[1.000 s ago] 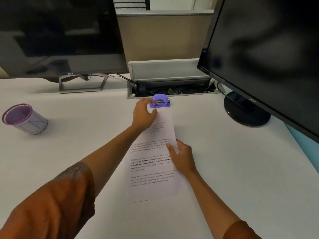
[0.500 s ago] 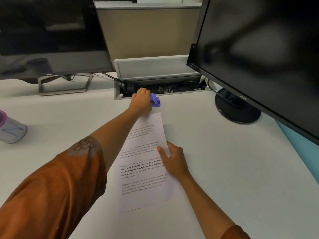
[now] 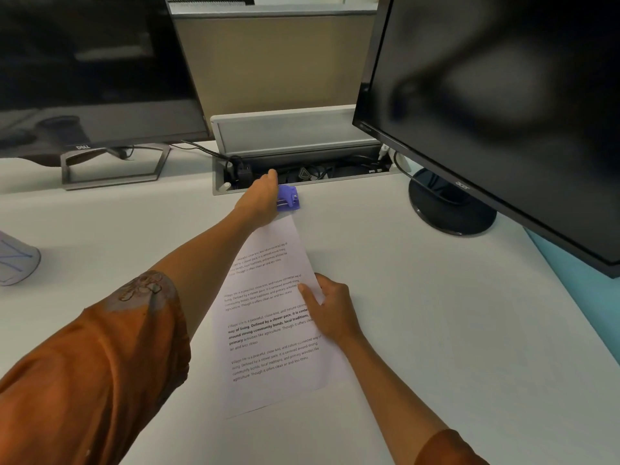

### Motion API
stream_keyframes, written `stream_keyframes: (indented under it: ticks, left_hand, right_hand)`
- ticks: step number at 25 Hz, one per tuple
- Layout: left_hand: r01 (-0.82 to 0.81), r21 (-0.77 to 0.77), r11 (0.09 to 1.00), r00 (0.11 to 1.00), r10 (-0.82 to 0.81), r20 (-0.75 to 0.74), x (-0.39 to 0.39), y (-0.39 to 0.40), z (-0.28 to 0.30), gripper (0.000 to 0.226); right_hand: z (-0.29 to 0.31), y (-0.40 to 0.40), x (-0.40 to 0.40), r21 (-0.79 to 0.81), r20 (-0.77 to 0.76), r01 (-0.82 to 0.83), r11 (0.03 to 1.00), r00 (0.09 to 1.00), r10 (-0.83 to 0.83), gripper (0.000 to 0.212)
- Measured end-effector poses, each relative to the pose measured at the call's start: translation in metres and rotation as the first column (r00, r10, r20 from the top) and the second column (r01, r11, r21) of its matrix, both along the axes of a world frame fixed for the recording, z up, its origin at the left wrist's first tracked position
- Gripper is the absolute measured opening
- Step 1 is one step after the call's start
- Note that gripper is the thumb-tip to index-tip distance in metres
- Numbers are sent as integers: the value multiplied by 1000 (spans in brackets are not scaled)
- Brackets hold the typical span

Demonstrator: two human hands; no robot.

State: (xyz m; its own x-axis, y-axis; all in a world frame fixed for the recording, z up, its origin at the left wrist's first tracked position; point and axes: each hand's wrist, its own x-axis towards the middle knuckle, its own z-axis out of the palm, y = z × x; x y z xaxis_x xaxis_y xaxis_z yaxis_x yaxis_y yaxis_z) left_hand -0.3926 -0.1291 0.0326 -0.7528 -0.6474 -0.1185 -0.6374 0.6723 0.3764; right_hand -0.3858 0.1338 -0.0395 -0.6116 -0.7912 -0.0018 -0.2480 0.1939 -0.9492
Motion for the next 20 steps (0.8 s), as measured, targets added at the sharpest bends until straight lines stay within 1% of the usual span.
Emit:
stream_keyframes:
  ticks: [2,5,8,10,12,14,17,20]
  left_hand:
    - [-24,-60,998,998,21,-57,12,-2,4,47]
    - [-147,-78,986,978,133,-164,36,-10,14,48]
    - [-251,1,968,947,246,-208,65,-21,24,54]
    - [-305,41,952,934,307,-185,87,-22,27,54]
    - [-349,76,934,913,357,-195,114,-17,27,48]
    - [-394,133,910,871,415,-263,142,-6,24,37]
    - [-491,213,845,794,534,-291,179,13,18,32]
    - [-595,256,762,722,647,-247,218,30,12,26]
  right_hand:
    - [0,0,0,-3,6,-4,1000,1000,4,29]
    - [1,0,1,-13,0,-7,1000,1000,7,29]
    - [1,-1,1,-23,-20,-6,1000,1000,6,29]
    - [1,0,1,-17,-32,-6,1000,999,6,29]
    - [0,0,2,-17,-55,-9,1000,998,8,28]
    - [0,-1,2,-23,-81,-15,1000,997,13,28]
    - [0,-2,1,-16,-90,-9,1000,996,7,27]
    - [-1,-1,1,-2,-99,3,1000,995,-3,26]
